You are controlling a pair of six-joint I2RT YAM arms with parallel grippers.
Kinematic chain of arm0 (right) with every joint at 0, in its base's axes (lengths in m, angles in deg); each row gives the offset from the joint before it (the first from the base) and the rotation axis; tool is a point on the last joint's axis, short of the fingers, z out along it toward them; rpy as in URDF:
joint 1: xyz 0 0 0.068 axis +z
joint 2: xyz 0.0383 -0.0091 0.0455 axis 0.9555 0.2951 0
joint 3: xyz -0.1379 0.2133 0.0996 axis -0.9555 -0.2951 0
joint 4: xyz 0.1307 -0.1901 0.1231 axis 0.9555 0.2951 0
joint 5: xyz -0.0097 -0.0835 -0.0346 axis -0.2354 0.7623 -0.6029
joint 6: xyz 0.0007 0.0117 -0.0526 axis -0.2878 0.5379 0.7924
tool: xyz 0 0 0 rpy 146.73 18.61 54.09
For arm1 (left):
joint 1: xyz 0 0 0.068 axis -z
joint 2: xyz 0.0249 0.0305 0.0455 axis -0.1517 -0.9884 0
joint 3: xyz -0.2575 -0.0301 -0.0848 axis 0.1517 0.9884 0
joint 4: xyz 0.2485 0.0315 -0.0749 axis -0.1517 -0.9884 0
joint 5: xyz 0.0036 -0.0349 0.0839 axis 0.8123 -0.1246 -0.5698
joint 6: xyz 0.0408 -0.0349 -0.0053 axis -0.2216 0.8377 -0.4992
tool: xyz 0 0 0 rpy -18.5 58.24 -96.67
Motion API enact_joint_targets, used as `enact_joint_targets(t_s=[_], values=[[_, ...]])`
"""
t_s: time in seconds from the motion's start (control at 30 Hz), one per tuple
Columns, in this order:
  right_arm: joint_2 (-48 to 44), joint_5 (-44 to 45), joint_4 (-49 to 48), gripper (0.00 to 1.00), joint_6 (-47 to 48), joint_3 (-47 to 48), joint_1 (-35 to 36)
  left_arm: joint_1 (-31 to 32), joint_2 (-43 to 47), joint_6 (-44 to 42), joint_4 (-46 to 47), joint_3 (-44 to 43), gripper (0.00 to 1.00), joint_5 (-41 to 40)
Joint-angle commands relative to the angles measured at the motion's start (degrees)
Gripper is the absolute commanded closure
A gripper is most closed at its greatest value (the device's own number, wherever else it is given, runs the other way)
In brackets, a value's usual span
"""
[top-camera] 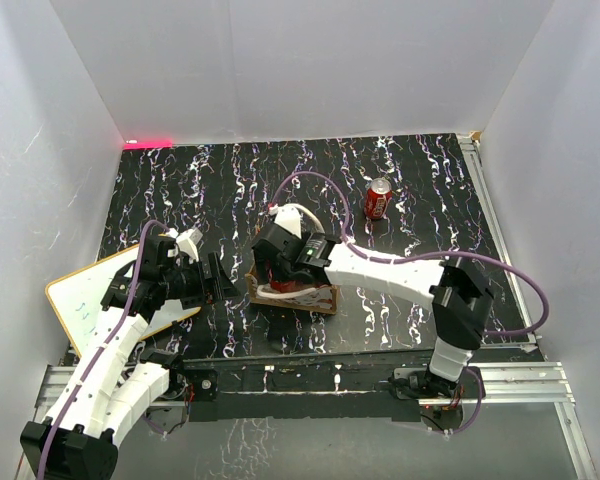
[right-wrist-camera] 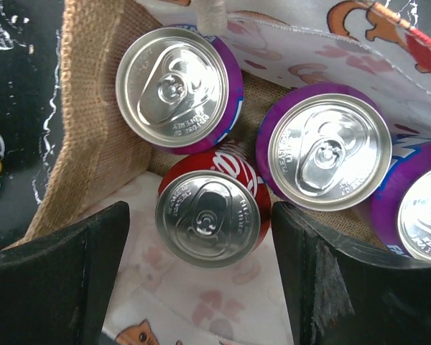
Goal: Take the beverage out of the canvas bag
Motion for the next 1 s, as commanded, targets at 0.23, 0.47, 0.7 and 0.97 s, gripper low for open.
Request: enact_joint_targets(t_s=[0.23,0.47,0.7,0.97], values=[[7.08,1.11,-0.47,0.18,-2.29,3.35,0.49,-0.79,0.24,-0.59,-0.24,0.1,0.24,2.15],[10.39,0.49,-1.58,0.18,-3.04,2.89,0.48,-0.81,0.11,-0.42,-0.49,-0.07,0.25,1.55],[11.26,-0.1,-3.66,0.35,-3.22,1.64,0.49,-0.59,-0.37,-0.43,-0.94,-0.38,0.27,1.05],[11.27,0.62,-4.38,0.56,-2.42,2.1,0.49,-0.03,-2.14,-0.59,-1.67,-1.04,0.28,0.05]])
